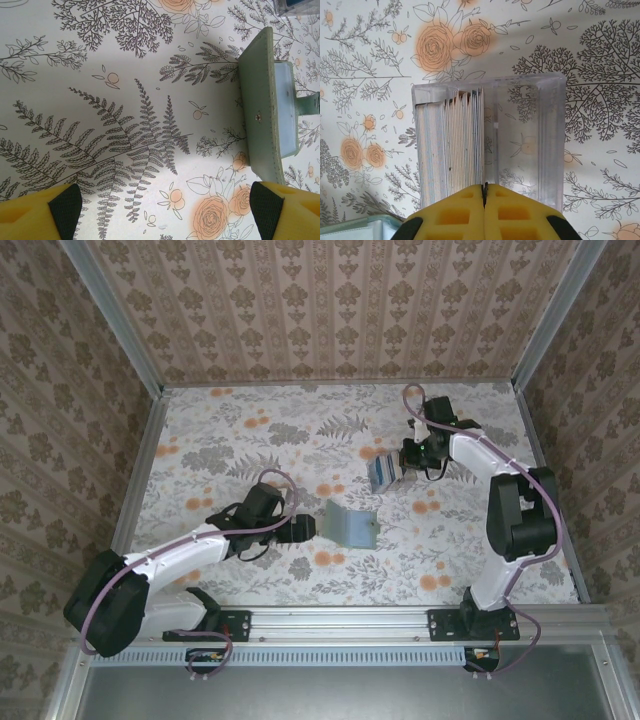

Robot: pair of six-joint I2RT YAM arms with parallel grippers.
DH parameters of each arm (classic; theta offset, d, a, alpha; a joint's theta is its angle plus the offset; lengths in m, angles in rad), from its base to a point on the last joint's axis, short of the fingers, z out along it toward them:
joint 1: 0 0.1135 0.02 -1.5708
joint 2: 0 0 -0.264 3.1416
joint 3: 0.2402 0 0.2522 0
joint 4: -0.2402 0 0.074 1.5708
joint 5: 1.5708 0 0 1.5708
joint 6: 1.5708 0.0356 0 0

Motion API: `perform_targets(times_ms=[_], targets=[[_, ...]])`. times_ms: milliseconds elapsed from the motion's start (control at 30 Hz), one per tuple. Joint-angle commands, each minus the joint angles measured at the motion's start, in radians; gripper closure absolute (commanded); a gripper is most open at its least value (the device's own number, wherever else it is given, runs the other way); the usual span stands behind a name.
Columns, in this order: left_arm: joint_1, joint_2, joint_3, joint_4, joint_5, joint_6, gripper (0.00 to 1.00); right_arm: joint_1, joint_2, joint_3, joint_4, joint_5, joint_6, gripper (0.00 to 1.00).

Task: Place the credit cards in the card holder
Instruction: Pick up the credit card from the storage box, then insert the credit card into the card slot.

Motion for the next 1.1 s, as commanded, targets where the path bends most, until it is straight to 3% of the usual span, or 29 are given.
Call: perform_targets(times_ms=[0,233,400,667,767,900,1067], targets=[[-0.002,-0.002,0.007,0.009,0.016,-0.009,0.09,0.001,-0.055,-0.013,0.008,0.024,0.021,0.93],[-0.005,0.011,0.022,0.003,0.023,-0.003,0.09,0.000,-0.120,-0.044,0.015,0.077,0.043,0.99],[-0.010,0.025,0.039,-0.001,0.039,0.005,0.09,0.004,-0.288,-0.183,0.090,0.132,0.128,1.00],[-0.010,0.054,0.073,-0.004,0.051,0.022,0.10,0.086,-0.681,-0.518,0.235,-0.004,0.280,1.00],[-0.010,0.086,0.095,0.012,0.074,0.024,0.15,0.123,-0.759,-0.597,0.281,-0.114,0.336,1.00],[-0.010,0.151,0.120,0.056,0.105,0.013,0.24,0.175,-0.750,-0.689,0.407,-0.233,0.402,1.00],[-0.011,0.224,0.157,0.091,0.159,0.006,0.33,0.207,-0.629,-0.745,0.561,-0.376,0.447,1.00]])
